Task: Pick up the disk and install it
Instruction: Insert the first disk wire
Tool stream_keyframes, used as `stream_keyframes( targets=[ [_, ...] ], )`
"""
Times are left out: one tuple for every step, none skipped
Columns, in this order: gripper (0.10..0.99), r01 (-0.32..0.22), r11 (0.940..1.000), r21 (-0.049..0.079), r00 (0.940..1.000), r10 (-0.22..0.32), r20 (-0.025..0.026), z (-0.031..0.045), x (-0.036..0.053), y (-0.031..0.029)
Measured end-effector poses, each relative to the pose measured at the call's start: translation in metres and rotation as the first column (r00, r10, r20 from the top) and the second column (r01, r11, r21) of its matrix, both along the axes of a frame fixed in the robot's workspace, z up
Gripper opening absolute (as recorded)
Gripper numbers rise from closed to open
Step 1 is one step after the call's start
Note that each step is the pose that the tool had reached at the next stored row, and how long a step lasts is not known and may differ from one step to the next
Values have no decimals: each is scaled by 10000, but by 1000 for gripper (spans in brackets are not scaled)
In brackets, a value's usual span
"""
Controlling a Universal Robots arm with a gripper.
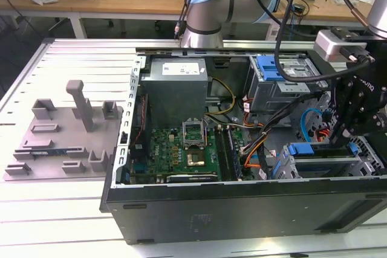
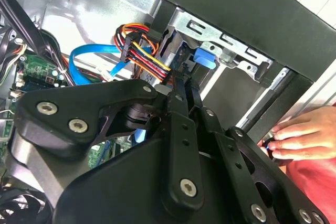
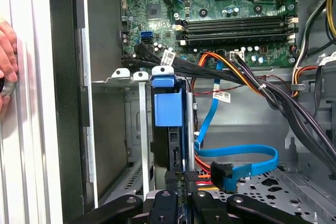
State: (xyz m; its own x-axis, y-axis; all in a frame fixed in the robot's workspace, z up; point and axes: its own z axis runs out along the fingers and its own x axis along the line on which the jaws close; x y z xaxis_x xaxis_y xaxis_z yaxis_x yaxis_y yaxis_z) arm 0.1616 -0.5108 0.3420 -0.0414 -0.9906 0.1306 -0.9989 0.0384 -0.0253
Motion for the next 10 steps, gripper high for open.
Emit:
stream_keyframes(
  targets=[
    [165,0,10000,0,10000,0,0,-5,0,0],
    [165,0,10000,-1,10000,0,0,-6,0,0],
    [165,0,10000,-1,10000,0,0,-8,0,0],
    [165,0,10000,-1,10000,0,0,-11,0,0],
    [165,0,10000,0,10000,0,0,-13,0,0],
    [165,0,10000,0,10000,0,0,-14,0,0],
    [165,0,10000,0,10000,0,0,-15,0,0],
    [165,0,10000,0,10000,0,0,-15,0,0],
    [165,1,10000,0,10000,-1,0,-15,0,0],
    [165,1,10000,1,10000,-1,0,-16,1,0]
  ],
)
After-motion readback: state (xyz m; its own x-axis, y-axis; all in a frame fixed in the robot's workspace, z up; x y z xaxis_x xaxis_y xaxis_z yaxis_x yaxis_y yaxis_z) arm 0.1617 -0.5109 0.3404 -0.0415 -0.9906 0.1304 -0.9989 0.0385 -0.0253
